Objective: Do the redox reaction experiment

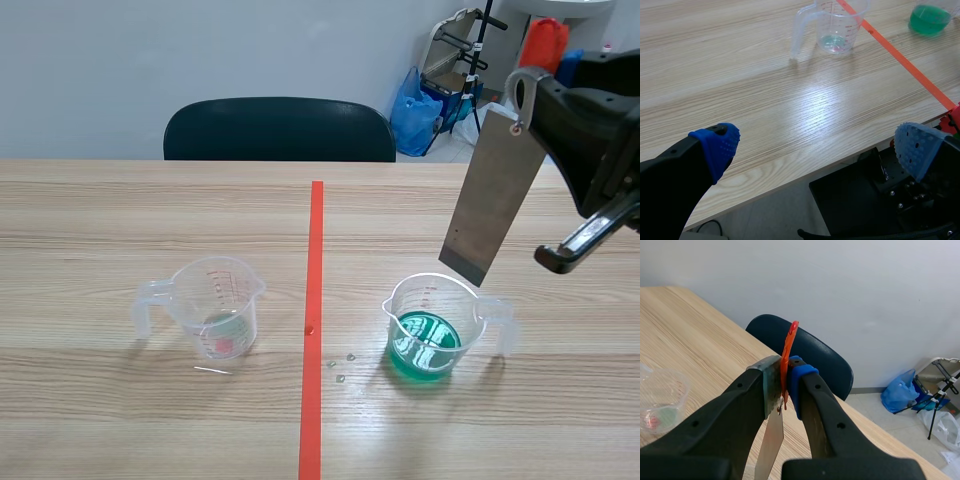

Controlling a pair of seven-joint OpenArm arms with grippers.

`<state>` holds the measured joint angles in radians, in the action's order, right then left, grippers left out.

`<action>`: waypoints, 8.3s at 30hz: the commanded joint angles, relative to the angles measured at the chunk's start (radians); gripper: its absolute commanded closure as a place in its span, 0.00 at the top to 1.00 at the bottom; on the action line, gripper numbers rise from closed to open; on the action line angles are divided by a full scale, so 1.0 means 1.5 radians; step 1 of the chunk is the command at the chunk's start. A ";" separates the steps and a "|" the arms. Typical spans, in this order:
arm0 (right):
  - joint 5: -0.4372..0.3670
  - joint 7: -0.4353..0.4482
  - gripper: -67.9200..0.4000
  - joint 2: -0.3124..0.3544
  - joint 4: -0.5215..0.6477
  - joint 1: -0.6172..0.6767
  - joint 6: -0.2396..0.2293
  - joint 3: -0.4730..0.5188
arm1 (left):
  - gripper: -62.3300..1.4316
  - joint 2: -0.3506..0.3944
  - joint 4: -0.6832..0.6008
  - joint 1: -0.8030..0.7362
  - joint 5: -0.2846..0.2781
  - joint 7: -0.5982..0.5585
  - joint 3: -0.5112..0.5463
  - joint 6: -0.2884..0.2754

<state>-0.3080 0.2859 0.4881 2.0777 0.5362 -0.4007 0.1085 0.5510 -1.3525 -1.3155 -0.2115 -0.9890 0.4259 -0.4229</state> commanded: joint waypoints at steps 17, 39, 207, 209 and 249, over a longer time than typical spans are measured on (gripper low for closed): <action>-0.012 -0.048 0.03 0.059 0.016 -0.119 0.005 -0.102 | 1.00 -0.005 -0.005 -0.001 -0.007 -0.011 0.002 -0.004; -0.014 -0.130 0.03 0.013 -0.100 -0.414 0.012 -0.396 | 1.00 -0.003 -0.005 -0.001 -0.007 -0.011 0.002 -0.004; -0.009 -0.110 0.02 -0.131 -0.316 -0.606 0.018 -0.655 | 1.00 -0.001 -0.006 -0.001 -0.026 -0.011 0.002 -0.004; -0.009 -0.091 0.02 -0.131 -0.330 -0.606 0.018 -0.655 | 1.00 -0.001 -0.006 -0.001 -0.026 -0.011 0.002 -0.004; 0.205 0.205 0.02 -0.217 -0.649 -0.611 0.049 -0.658 | 1.00 -0.001 -0.005 -0.001 -0.026 -0.006 0.002 -0.006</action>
<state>0.0154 0.5735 0.1768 1.0973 -0.3542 -0.3294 -0.8810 0.5518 -1.3525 -1.3155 -0.2459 -0.9783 0.4259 -0.4232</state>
